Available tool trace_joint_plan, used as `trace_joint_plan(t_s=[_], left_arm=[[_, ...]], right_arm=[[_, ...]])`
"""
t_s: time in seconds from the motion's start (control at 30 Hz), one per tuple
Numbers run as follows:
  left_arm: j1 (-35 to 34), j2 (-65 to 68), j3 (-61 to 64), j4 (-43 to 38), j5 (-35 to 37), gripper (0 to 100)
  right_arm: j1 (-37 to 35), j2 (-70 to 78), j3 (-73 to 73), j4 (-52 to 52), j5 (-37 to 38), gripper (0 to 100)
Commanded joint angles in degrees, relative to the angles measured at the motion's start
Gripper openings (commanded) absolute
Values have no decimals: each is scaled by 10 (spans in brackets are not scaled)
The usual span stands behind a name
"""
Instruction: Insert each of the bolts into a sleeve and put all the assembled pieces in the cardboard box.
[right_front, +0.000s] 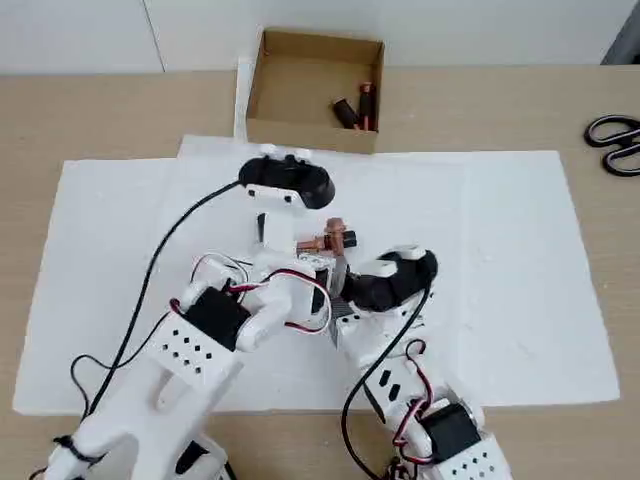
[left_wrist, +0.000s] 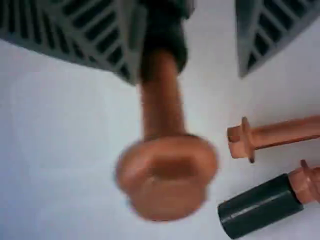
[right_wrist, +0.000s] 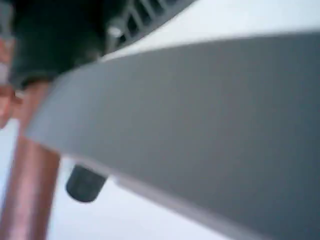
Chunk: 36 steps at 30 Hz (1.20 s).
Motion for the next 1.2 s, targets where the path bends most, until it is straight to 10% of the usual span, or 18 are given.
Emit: trace_joint_plan(t_s=[0.0,1.17], left_arm=[[4,-12,0,-6,3,166],[-4,-11,-7,-70,0,166]], right_arm=[[7,-10,5,-13,5,3],[6,-10,5,-13,6,3]])
